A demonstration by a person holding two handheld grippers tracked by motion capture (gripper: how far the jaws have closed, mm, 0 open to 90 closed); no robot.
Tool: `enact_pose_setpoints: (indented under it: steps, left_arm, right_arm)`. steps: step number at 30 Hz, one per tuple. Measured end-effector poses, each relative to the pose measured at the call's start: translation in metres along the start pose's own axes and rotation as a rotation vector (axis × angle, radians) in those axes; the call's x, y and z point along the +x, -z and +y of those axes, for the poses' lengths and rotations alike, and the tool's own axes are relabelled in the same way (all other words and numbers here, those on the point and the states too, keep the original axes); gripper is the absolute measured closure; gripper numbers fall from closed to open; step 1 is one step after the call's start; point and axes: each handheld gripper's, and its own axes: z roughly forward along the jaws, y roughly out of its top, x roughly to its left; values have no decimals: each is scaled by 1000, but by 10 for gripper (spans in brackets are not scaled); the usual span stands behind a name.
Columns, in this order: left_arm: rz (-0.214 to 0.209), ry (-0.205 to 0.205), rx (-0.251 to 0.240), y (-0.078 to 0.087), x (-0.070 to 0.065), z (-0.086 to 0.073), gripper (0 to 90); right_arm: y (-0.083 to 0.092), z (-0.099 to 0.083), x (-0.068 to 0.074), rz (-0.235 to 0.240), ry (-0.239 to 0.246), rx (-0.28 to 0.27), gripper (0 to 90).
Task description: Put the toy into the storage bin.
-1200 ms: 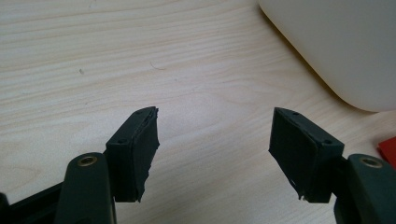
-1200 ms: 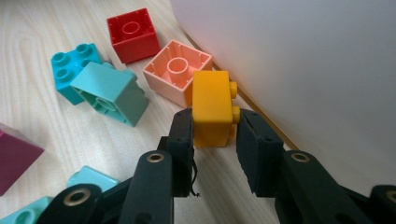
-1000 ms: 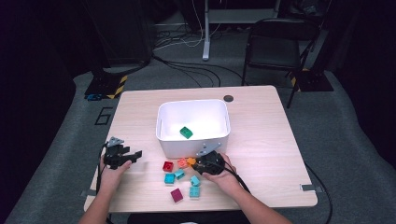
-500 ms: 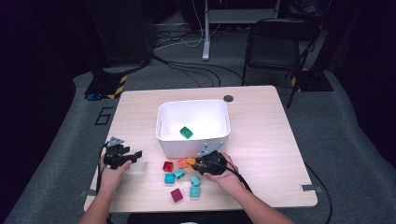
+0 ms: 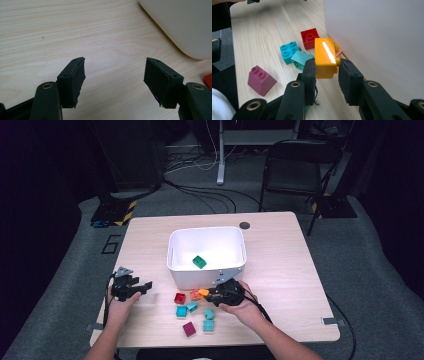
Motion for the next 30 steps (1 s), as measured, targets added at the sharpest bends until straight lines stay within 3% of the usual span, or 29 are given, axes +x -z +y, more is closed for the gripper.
enact_pose_setpoints:
  steps: [20,30]
  left_arm:
    - [1,-1,0,0,0,0,330]
    - [0,1,-1,0,0,0,331]
  right_arm:
    - [46,35,5,47,15,-31,672]
    - [67,57,3,41,37,-41,672]
